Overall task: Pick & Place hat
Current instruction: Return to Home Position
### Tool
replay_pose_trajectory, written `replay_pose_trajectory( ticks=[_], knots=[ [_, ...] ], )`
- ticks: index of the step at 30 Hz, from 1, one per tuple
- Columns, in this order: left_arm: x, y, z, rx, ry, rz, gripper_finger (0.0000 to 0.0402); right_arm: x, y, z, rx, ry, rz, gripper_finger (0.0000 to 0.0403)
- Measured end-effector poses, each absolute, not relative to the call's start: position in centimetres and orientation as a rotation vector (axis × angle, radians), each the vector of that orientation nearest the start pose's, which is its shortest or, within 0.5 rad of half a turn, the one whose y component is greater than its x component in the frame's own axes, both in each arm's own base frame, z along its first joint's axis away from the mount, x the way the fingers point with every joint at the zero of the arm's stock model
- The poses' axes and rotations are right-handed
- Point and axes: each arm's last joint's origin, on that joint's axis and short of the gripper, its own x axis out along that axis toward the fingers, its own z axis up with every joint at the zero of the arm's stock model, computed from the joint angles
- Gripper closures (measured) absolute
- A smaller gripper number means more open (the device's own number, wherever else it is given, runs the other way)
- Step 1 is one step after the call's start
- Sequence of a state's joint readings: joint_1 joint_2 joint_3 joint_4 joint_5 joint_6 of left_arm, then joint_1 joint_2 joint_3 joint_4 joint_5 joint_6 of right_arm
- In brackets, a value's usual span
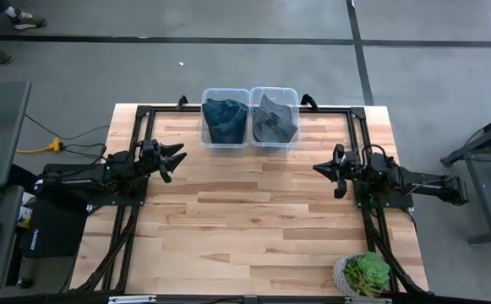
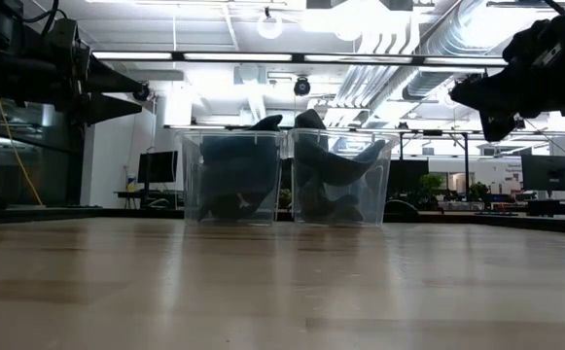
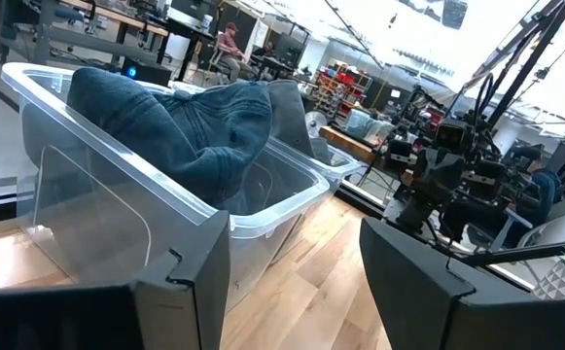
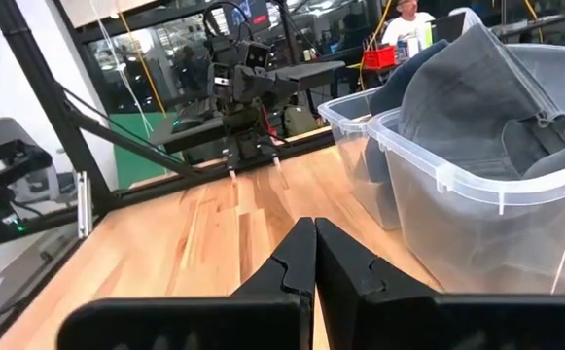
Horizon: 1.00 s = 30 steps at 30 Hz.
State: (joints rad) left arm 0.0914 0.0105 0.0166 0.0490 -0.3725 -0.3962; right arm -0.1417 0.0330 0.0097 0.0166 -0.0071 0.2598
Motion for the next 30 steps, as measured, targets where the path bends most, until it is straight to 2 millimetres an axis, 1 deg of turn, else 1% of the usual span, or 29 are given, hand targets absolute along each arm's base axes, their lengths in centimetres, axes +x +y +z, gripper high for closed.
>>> replay_pose_trajectory(
  ticks=[2,9,30],
  knots=[
    [9.39,1.92,17.30,-0.397,-0.146,0.446,0.0209,9.82,-1.38,16.58,0.265,-0.011,-0.135,0.0402],
    [9.39,1.92,17.30,-0.397,-0.146,0.446,0.0209,9.82,-1.39,16.60,0.176,-0.007,-0.140,0.0402],
    [9.39,1.92,17.30,-0.397,-0.146,0.446,0.0209,9.82,-1.40,16.60,0.175,-0.008,-0.142,0.0402]
  ],
)
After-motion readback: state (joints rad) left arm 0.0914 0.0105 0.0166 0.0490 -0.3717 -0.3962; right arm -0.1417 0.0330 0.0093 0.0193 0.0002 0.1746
